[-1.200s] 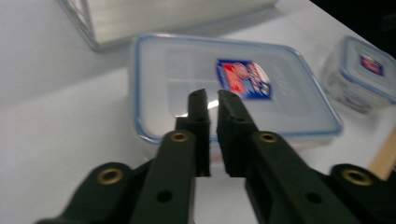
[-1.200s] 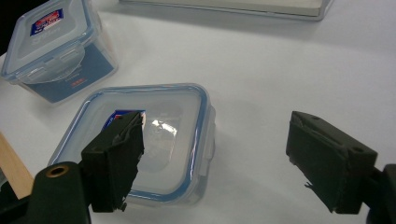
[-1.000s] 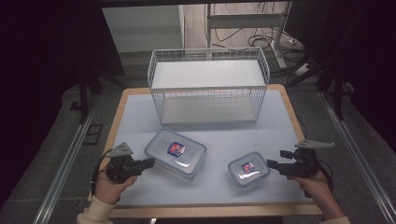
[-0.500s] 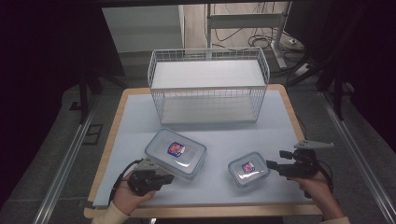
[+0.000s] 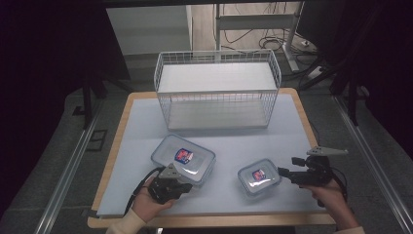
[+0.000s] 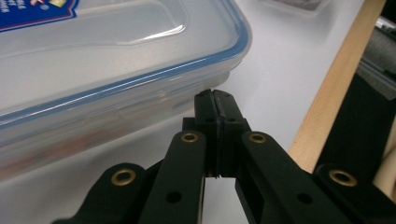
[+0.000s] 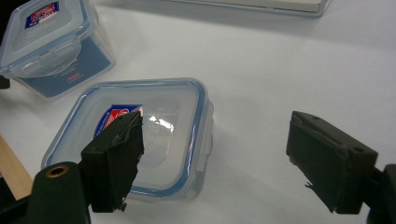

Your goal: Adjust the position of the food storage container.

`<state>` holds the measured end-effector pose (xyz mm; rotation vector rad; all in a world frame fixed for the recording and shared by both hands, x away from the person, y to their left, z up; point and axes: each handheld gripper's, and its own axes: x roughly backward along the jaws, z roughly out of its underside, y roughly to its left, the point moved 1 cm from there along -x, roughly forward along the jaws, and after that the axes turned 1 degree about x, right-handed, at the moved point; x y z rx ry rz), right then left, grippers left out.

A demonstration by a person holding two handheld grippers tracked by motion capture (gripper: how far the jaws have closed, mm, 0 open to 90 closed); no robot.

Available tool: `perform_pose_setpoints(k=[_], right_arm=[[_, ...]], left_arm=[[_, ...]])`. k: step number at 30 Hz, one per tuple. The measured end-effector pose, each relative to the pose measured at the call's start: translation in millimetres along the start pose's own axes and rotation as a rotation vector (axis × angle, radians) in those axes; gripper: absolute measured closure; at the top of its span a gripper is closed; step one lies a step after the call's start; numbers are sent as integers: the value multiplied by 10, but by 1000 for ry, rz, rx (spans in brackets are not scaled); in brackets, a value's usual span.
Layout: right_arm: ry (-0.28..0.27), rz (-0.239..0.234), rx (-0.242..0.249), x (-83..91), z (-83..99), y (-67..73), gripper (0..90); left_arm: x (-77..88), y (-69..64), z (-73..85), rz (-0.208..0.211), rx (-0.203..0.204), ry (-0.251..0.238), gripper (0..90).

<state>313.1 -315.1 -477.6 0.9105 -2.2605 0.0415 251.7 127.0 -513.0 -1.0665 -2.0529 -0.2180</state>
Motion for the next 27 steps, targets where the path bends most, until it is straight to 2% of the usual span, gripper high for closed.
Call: perform_pose_setpoints(k=[9,15,20,22,27], right_arm=[[3,-2,-1,-10,6,-7,192],[4,-2,0,-16,4,1,192],[3,-2,2,-10,7,-10,192],[3,-1,0,-7,8,-14,192],[3,-1,0,-5,11,-15,192]], left_arm=[[-110,19,-99,-4,20,-15,900],[-290,-5,-271,-19,26,-25,900],[-462,-8,-424,-19,25,-14,900],[-545,4,-500,-21,35,-17,900],[-621,23,-596,-29,35,-18,900]])
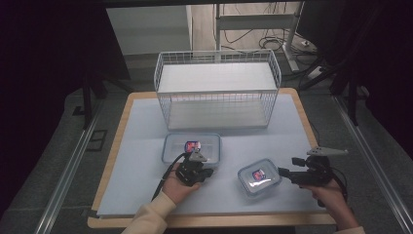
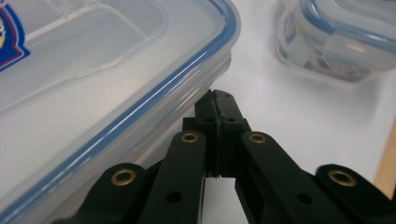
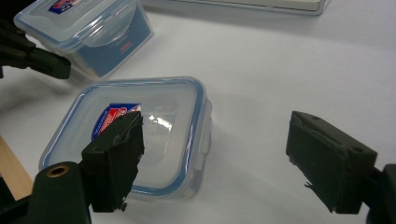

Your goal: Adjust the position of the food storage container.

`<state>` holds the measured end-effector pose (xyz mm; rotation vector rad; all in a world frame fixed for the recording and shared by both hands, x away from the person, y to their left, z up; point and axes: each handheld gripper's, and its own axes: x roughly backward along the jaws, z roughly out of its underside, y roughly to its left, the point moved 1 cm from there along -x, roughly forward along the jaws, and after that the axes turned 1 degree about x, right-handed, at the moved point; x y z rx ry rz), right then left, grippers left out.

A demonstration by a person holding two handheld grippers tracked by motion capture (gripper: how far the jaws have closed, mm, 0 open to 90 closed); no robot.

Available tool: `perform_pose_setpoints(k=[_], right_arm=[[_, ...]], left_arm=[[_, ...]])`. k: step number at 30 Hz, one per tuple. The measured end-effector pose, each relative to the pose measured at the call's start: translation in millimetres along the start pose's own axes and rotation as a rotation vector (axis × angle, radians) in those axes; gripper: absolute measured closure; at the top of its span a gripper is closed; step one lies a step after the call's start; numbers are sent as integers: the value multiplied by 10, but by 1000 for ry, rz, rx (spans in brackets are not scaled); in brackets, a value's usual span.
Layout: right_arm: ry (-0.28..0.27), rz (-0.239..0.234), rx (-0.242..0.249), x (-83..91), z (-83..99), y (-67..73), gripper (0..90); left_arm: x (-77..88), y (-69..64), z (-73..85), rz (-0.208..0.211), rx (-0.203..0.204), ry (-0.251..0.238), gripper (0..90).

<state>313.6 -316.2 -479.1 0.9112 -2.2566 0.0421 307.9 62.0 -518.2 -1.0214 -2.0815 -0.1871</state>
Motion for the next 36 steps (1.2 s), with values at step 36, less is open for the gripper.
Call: perform_pose_setpoints(k=[36], right_arm=[[-7,22,-15,17,-7,-6,193]], left_arm=[[945,974,764,-159,315,-60,900]])
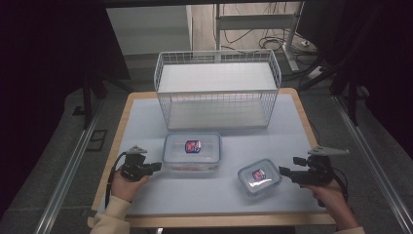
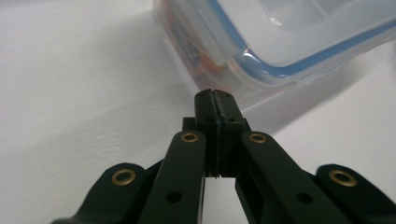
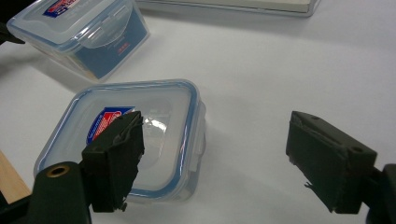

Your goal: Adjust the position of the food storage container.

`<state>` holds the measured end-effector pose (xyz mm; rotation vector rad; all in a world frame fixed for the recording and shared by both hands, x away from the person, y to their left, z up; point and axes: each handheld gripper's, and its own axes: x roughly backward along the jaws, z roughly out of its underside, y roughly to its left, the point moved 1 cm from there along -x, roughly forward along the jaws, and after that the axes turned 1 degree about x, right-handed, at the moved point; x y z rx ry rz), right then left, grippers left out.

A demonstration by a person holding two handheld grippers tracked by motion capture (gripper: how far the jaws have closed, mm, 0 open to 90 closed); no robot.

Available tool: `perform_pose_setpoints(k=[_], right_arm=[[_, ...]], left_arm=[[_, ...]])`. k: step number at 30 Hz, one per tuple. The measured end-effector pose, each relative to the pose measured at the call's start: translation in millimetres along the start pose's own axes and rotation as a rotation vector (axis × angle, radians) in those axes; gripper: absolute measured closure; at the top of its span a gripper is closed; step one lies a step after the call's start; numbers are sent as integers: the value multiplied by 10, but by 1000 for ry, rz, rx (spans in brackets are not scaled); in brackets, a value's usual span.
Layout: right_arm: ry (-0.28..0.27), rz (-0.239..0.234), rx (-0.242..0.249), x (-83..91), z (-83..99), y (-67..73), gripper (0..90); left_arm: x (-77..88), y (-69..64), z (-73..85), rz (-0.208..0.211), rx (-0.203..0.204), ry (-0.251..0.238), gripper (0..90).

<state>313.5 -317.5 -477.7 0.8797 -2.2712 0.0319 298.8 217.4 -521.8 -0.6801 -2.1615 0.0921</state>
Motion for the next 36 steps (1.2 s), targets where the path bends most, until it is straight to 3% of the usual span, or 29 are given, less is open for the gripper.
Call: perform_pose_setpoints(k=[2,4,12,19,30,36], right_arm=[[-1,1,0,1,0,-1,193],[0,0,0,2,-1,-1,194],[4,1,-2,-14,2,-2,195],[4,-5,-3,-22,0,3,194],[12,-9,-2,-40,9,4,194],[13,-11,-2,-42,13,0,194]], left_arm=[[-34,-37,-6,11,-11,3,900],[-54,-59,-10,-12,-23,10,900],[-109,-93,-38,12,5,-2,900],[-229,-217,-160,23,-8,-9,900],[-444,-238,-300,47,15,-11,900],[-555,-302,-403,50,-3,4,900]])
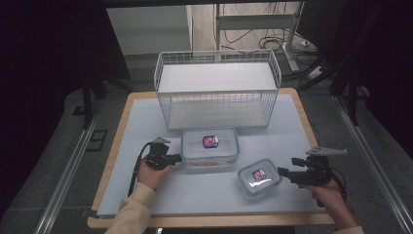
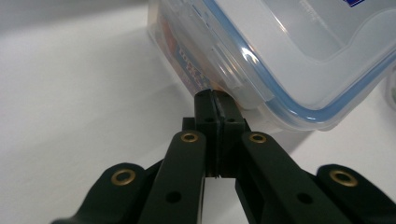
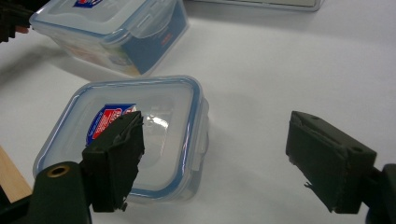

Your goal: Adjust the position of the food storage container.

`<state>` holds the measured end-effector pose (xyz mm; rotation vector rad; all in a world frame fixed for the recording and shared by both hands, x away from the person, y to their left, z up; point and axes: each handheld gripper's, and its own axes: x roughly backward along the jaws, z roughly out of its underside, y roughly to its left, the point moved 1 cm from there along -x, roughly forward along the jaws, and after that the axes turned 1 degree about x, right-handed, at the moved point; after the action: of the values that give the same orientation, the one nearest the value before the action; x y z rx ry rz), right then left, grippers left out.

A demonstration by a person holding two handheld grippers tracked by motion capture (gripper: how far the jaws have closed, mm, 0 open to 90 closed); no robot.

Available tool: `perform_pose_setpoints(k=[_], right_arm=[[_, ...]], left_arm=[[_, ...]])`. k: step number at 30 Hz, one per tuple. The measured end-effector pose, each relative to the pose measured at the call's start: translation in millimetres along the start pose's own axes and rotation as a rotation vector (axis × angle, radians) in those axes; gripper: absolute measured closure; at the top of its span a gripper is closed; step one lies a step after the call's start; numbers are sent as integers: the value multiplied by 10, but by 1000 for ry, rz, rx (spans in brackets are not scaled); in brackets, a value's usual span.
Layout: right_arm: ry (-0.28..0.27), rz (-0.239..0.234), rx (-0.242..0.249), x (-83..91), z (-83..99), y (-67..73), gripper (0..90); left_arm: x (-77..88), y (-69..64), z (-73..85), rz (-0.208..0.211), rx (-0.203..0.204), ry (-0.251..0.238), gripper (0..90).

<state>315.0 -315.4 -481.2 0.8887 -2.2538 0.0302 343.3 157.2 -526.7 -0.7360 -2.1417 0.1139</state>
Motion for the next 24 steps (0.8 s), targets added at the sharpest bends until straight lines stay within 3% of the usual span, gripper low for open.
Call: perform_pose_setpoints(k=[9,14,18,21,24], right_arm=[[4,-3,2,-5,6,0,194],[0,-1,0,2,1,0,194],[-12,-8,1,5,-9,19,193],[-30,-20,12,2,-41,55,186],[-42,-31,19,-7,-65,81,181]], left_arm=[[-172,-71,-131,8,-4,5,900],[-171,-53,-128,12,6,-4,900],[-89,-10,-125,14,16,-26,900],[77,31,-89,24,36,-65,892],[141,37,-70,23,32,-78,885]])
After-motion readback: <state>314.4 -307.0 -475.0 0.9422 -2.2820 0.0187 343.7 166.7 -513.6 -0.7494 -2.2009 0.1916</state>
